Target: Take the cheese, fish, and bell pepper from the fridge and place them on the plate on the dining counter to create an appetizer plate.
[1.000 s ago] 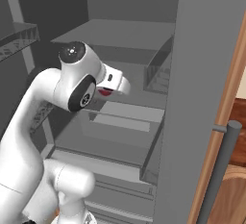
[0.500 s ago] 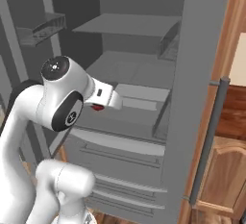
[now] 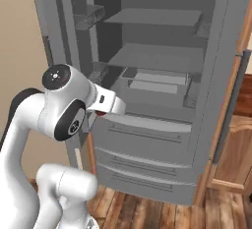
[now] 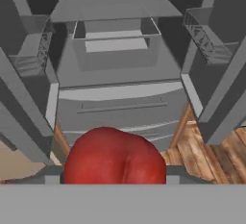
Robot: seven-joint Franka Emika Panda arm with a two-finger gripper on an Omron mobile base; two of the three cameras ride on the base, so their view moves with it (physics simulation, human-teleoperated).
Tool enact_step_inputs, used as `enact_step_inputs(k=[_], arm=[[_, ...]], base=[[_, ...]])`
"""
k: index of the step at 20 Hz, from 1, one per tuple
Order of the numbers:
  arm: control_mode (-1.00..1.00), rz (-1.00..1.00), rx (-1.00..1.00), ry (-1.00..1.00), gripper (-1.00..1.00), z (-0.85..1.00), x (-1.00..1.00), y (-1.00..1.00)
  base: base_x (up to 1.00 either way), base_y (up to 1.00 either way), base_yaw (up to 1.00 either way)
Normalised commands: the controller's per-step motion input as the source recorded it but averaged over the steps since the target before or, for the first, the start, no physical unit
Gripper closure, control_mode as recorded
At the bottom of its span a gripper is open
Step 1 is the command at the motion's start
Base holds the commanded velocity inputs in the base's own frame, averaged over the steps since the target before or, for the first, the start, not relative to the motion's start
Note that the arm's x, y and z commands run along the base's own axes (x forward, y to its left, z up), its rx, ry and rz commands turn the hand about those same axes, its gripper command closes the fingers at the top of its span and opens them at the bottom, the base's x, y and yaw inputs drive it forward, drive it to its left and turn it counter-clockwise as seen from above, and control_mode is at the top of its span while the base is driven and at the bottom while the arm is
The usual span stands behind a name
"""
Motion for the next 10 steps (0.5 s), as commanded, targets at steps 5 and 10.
enact_step_inputs(k=[5, 10], arm=[[1.00, 0.00, 0.00, 0.00, 1.00, 0.00, 0.00, 0.00], [1.00, 0.00, 0.00, 0.00, 1.00, 0.00, 0.00, 0.00]], base=[[-0.60, 0.91, -0.01], [-0.73, 0.80, -0.13]])
